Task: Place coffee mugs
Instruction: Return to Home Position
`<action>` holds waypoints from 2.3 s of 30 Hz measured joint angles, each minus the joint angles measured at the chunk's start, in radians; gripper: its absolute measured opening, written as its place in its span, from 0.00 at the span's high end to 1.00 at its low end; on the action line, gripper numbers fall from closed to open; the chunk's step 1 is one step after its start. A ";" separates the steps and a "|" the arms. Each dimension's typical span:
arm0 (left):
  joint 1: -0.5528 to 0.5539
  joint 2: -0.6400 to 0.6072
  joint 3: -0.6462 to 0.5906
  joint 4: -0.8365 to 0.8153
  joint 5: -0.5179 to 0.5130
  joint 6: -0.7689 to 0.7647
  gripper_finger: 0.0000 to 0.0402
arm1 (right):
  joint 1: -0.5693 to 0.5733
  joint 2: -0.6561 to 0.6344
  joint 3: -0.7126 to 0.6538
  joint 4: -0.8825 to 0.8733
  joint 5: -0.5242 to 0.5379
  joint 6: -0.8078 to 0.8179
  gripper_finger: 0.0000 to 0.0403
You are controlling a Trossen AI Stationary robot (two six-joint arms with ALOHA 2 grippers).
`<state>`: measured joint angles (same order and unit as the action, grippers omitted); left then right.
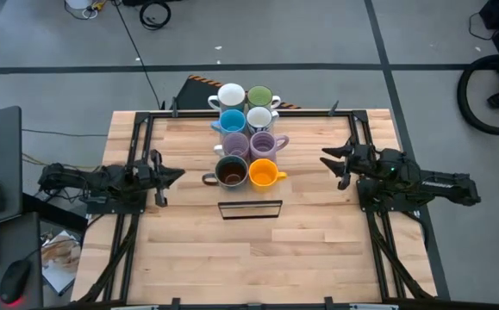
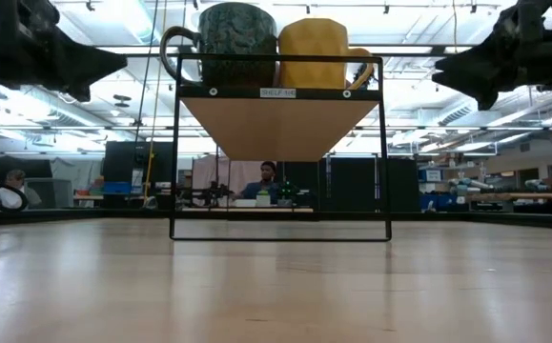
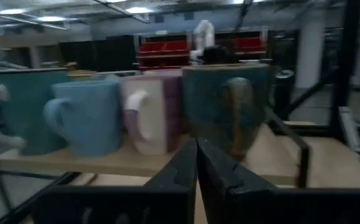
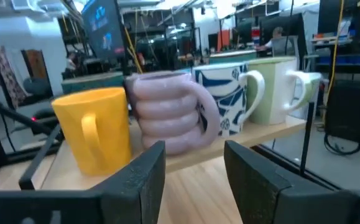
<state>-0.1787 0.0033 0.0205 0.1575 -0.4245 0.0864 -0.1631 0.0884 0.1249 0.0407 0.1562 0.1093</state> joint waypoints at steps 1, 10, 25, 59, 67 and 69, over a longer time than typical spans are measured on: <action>0.000 0.000 -0.005 0.003 0.023 -0.003 0.97 | 0.000 -0.009 0.000 0.002 0.000 0.000 0.58; 0.000 0.004 -0.012 0.023 0.071 -0.132 0.94 | 0.000 -0.036 0.000 0.035 0.157 -0.004 0.58; 0.000 0.005 -0.013 0.022 0.071 -0.153 0.90 | 0.000 -0.036 0.000 0.037 0.157 -0.007 0.58; 0.000 0.005 -0.014 0.022 0.071 -0.153 0.90 | 0.000 -0.036 0.000 0.037 0.157 -0.007 0.58; 0.000 0.005 -0.014 0.022 0.071 -0.153 0.90 | 0.000 -0.036 0.000 0.037 0.157 -0.007 0.58; 0.000 0.005 -0.014 0.022 0.071 -0.152 0.90 | 0.000 -0.036 0.000 0.037 0.157 -0.007 0.58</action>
<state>-0.1791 0.0082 0.0063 0.1795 -0.3538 -0.0658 -0.1627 0.0528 0.1249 0.0780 0.3130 0.1020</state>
